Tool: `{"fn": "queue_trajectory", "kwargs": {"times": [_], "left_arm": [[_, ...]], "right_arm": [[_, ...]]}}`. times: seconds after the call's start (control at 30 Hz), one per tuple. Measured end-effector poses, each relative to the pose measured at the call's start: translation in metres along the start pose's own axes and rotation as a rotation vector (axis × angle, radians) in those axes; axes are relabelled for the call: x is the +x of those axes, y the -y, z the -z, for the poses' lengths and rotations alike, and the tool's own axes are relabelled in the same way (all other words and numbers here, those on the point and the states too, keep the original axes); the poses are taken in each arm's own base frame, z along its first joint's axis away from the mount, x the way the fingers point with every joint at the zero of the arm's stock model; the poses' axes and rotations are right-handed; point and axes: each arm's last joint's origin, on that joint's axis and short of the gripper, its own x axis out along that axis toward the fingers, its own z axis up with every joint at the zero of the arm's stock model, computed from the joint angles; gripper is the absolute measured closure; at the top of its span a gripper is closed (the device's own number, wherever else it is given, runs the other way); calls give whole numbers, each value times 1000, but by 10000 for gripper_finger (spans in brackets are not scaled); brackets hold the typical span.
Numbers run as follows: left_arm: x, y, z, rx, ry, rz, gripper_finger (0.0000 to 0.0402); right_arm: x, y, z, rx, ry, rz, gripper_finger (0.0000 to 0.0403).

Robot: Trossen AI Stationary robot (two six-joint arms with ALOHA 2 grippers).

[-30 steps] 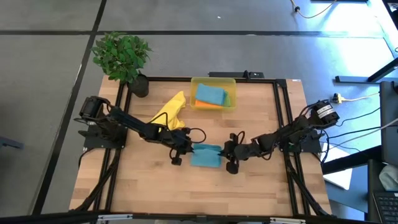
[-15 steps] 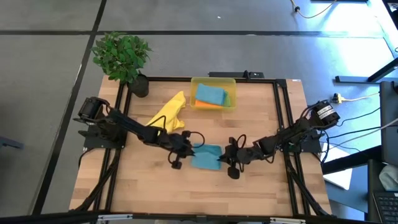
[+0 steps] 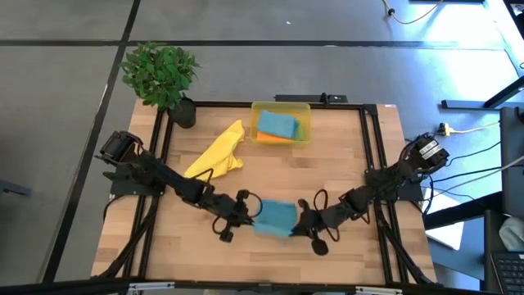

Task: Fold microfiber towels
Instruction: Fold the blue microfiber cloth

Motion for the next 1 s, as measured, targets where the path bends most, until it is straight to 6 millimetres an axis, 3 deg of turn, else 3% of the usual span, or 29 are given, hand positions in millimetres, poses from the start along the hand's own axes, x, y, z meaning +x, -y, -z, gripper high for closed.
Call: {"fn": "queue_trajectory", "kwargs": {"times": [0.2,0.37,0.63,0.83,1.0], "left_arm": [[0,21,-21,84,61,47,401],[2,-2,-21,64,30,-24,401],[8,-45,-6,-28,-68,-65,401],[11,-49,-3,-36,-77,-64,401],[8,-49,-4,8,-73,-177,401]], "right_arm": [[0,-4,4,37,-54,2,396],[-1,10,15,130,-159,151,396],[-2,11,18,196,-189,170,396],[-1,10,16,187,-184,142,396],[-1,25,16,184,-217,202,396]]}}
